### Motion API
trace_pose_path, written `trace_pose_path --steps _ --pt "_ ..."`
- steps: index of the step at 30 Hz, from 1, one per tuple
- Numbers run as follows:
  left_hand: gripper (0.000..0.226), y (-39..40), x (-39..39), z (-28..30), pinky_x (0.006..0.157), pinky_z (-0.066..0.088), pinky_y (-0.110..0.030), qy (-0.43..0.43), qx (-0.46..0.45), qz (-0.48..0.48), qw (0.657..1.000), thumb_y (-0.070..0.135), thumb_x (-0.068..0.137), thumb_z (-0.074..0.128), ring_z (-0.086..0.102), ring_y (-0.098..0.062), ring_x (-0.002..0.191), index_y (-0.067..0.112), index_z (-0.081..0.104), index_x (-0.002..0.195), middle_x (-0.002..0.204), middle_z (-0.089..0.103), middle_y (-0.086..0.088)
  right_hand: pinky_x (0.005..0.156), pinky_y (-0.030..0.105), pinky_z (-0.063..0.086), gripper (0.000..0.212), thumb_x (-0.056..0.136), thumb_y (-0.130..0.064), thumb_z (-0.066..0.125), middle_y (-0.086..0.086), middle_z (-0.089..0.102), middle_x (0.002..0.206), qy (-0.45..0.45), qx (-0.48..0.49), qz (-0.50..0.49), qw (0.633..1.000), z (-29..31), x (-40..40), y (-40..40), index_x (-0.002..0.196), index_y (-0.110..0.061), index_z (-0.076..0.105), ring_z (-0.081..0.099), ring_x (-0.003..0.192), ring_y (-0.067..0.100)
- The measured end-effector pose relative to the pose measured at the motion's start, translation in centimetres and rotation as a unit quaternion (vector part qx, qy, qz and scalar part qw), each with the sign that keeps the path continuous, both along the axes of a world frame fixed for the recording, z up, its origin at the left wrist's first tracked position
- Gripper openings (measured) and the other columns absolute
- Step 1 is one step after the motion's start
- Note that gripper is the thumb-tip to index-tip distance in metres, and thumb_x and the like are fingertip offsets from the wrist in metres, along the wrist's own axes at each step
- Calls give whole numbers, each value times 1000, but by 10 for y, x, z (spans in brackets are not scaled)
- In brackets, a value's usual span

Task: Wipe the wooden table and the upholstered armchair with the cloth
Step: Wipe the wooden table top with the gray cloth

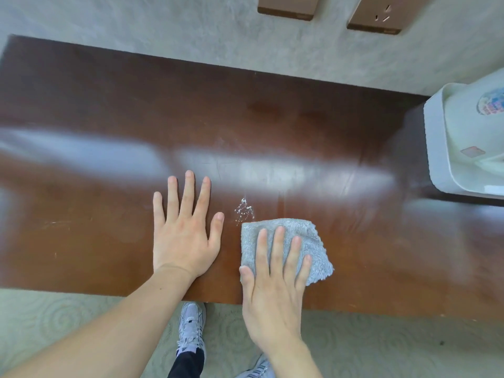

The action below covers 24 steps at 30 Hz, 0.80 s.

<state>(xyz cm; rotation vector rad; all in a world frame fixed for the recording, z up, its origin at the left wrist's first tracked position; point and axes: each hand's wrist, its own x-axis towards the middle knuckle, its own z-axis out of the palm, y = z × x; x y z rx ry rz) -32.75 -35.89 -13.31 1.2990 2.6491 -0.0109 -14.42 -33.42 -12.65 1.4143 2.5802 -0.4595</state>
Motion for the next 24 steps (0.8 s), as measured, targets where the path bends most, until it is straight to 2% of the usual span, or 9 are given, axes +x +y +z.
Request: trace_pose_path --steps 2,5,10,14,19,24 --pt "68 0 0 0 122 13 -59 -4 -1 0 1000 50 100 22 9 -37 155 21 21 161 168 15 -10 119 58 1 66 104 -51 18 6 -8 167 3 4 12 1000 -2 -28 22 159 -21 -4 -13 152 32" --pt "67 0 0 -1 122 13 -59 -7 5 2 1000 48 100 23 10 -37 155 20 22 161 168 15 -9 121 56 -5 66 102 -54 8 2 -19 165 15 2 3 1000 -7 -69 70 156 -25 -18 -25 149 27" --pt "66 0 -1 -2 122 13 -59 -4 10 0 1000 48 100 24 11 -37 155 20 24 160 168 17 -10 121 55 -5 63 105 -51 11 3 -12 166 12 37 8 999 -9 -130 156 158 -23 -9 -18 151 30" --pt "66 0 0 -2 123 13 -58 -2 7 -1 1000 49 101 22 10 -37 155 21 23 161 168 16 -9 121 55 -6 60 105 -49 12 2 -10 167 13 28 29 999 -8 -164 206 158 -25 -5 -15 152 31" --pt "66 -2 0 -4 122 13 -58 -2 7 0 1000 49 101 19 11 -37 155 22 20 161 168 17 -10 123 51 -5 57 106 -46 10 1 -4 167 40 54 66 996 -11 -150 198 158 -28 1 -10 153 27" --pt "64 -2 1 -1 124 10 -57 -14 8 4 1000 48 102 15 7 -34 155 24 17 161 169 14 -9 123 51 3 57 106 -46 14 1 -1 168 46 68 62 995 -8 -86 125 159 -28 2 -7 153 25"
